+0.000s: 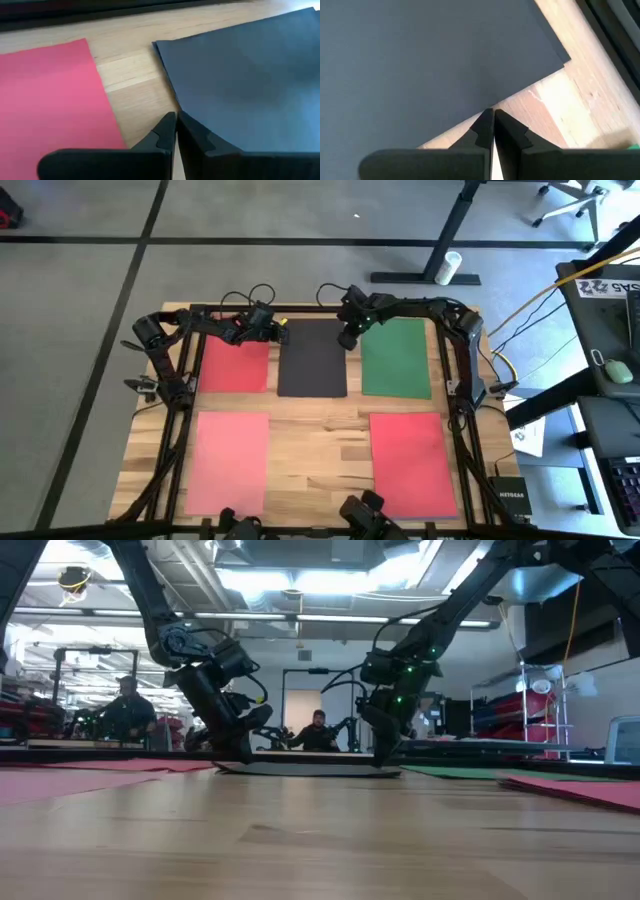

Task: Organize paper
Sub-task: Stack the black paper on the black paper at the top center of the table, then stack the red paper on the red paper at the top left of the table

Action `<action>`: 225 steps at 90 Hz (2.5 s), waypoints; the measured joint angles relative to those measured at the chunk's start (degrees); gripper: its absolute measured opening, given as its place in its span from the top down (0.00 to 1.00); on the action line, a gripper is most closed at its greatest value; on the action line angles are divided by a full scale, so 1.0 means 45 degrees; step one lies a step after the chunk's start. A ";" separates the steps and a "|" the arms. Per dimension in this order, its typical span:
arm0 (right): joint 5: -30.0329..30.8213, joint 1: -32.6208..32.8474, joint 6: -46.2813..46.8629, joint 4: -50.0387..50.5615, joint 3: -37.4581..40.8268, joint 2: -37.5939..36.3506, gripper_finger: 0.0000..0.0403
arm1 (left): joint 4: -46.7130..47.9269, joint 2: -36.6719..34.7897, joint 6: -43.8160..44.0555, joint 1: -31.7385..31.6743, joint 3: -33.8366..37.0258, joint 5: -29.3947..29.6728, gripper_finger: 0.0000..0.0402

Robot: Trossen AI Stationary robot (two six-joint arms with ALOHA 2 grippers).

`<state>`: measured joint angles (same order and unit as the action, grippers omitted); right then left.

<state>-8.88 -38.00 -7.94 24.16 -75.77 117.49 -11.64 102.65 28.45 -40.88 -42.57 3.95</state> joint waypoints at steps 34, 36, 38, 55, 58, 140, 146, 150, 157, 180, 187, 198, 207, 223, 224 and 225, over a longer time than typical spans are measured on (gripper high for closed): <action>-0.0034 0.0010 -0.0261 -0.0097 0.0000 0.0000 1.00 | -0.0016 0.0005 -0.0087 0.0000 0.0005 -0.0029 1.00; -0.0034 0.0010 -0.0278 -0.0095 0.0000 0.0000 1.00 | -0.0028 0.0005 -0.0083 0.0000 0.0005 -0.0029 1.00; -0.0032 0.0010 -0.0290 -0.0092 0.0000 0.0000 1.00 | -0.0046 0.0008 -0.0083 0.0000 0.0008 -0.0032 1.00; 0.0055 0.0005 -0.0375 -0.0078 0.0000 0.0000 1.00 | -0.0214 -0.0031 -0.0109 0.0000 0.0019 -0.0036 1.00; 0.0106 0.0005 -0.0403 -0.0078 0.0000 0.0000 1.00 | -0.0196 -0.0072 -0.0112 0.0000 0.0019 -0.0051 1.00; 0.0871 0.0017 -0.0540 -0.0078 -0.0005 -0.0029 1.00 | 0.0194 -0.0554 -0.0530 0.0005 0.0029 -0.0034 1.00; 0.1113 0.0029 -0.0526 -0.0082 -0.0005 -0.0029 1.00 | 0.0216 -0.0554 -0.0645 0.0005 0.0029 -0.0034 1.00; 0.1181 0.0029 -0.0529 -0.0078 -0.0005 -0.0034 1.00 | 0.0247 -0.0562 -0.0656 0.0005 0.0024 -0.0034 1.00; 0.1209 0.0024 -0.0528 -0.0078 -0.0005 -0.0038 1.00 | 0.0349 -0.0651 -0.0663 0.0005 0.0024 -0.0034 1.00; 0.1258 0.0024 -0.0529 -0.0090 -0.0005 -0.0039 1.00 | 0.0948 -0.2058 -0.0946 0.0045 0.0010 -0.0025 1.00; 0.1258 0.0024 -0.0529 -0.0097 -0.0009 -0.0039 1.00 | 0.1470 -0.2599 -0.1138 0.0217 0.0005 0.0013 1.00; 0.1258 0.0019 -0.0529 -0.0097 -0.0005 -0.0044 1.00 | 0.2381 -0.3260 -0.1508 0.0894 0.0005 0.0138 1.00; 0.1255 0.0019 -0.0529 -0.0062 -0.0005 -0.0070 1.00 | 0.3106 -0.3726 -0.1693 0.1648 0.0005 0.0487 1.00; 0.1304 0.0019 -0.0533 0.0139 -0.0005 -0.0670 1.00 | 0.3437 -0.4531 -0.1657 0.3131 0.0005 0.1475 1.00; 0.1307 0.0019 -0.0534 0.0154 -0.0005 -0.0721 1.00 | 0.3434 -0.4590 -0.1637 0.3215 0.0005 0.1498 1.00; 0.1307 0.0019 -0.0530 0.0170 -0.0005 -0.0783 1.00 | 0.3434 -0.4648 -0.1618 0.3292 0.0005 0.1510 1.00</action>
<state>-3.01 -37.91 -10.33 24.93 -75.79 113.97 3.81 81.74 21.17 -26.07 -42.54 10.74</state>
